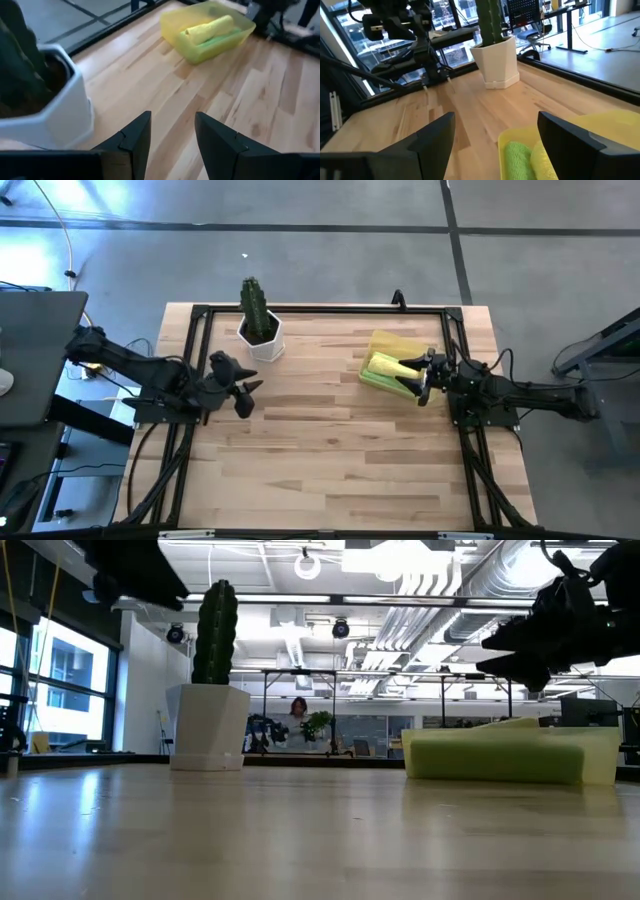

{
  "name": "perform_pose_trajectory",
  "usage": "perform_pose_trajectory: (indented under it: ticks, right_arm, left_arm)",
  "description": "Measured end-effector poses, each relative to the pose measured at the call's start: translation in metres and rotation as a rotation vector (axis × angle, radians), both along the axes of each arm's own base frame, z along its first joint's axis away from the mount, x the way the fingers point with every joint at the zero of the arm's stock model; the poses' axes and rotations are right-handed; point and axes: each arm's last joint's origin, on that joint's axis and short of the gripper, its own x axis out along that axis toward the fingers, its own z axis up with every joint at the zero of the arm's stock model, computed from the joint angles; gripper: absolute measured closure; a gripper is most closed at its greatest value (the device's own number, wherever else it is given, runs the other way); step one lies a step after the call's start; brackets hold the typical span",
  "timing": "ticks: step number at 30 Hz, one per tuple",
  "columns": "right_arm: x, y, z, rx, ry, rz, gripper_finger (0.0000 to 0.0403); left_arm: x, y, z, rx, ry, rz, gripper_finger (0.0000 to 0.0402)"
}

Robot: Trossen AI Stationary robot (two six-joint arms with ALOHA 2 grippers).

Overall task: Roll microfiber towels into tight, uniform cylinder then place into a basket
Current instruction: Return to Home Position

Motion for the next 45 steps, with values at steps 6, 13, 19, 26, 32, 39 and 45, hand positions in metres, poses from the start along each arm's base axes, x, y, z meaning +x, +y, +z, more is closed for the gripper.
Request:
perform_pose_trajectory:
  ticks: [6,13,19,26,32,39,45]
  right_arm:
    - [0.000,0.000,-0.001,-0.032,0.017,0.002,0.0128]
    - [0.000,0.000,-0.002,-0.048,0.032,0.003,0.0128]
    - [0.000,0.000,-0.006,-0.095,0.089,0.018,0.0128]
    - [-0.001,0.000,-0.007,-0.087,0.097,0.019,0.0128]
    - [-0.001,0.000,-0.009,-0.083,0.116,0.021,0.0128]
    - [-0.001,0.001,-0.013,-0.075,0.155,0.025,0.0128]
    - [-0.001,0.001,-0.013,-0.075,0.154,0.025,0.0128]
  left_arm:
    - [0.008,-0.002,-0.046,-0.064,-0.121,0.018,0.0261]
    - [0.006,-0.001,-0.094,-0.083,-0.265,0.000,0.0261]
    - [-0.002,0.005,-0.118,-0.078,-0.326,0.007,0.0261]
    - [-0.011,0.012,-0.136,-0.075,-0.315,0.036,0.0261]
    - [-0.020,0.017,-0.152,-0.084,-0.285,0.076,0.0261]
    - [-0.030,0.022,-0.167,-0.092,-0.270,0.111,0.0273]
    - [-0.029,0.022,-0.164,-0.035,-0.263,0.092,0.0295]
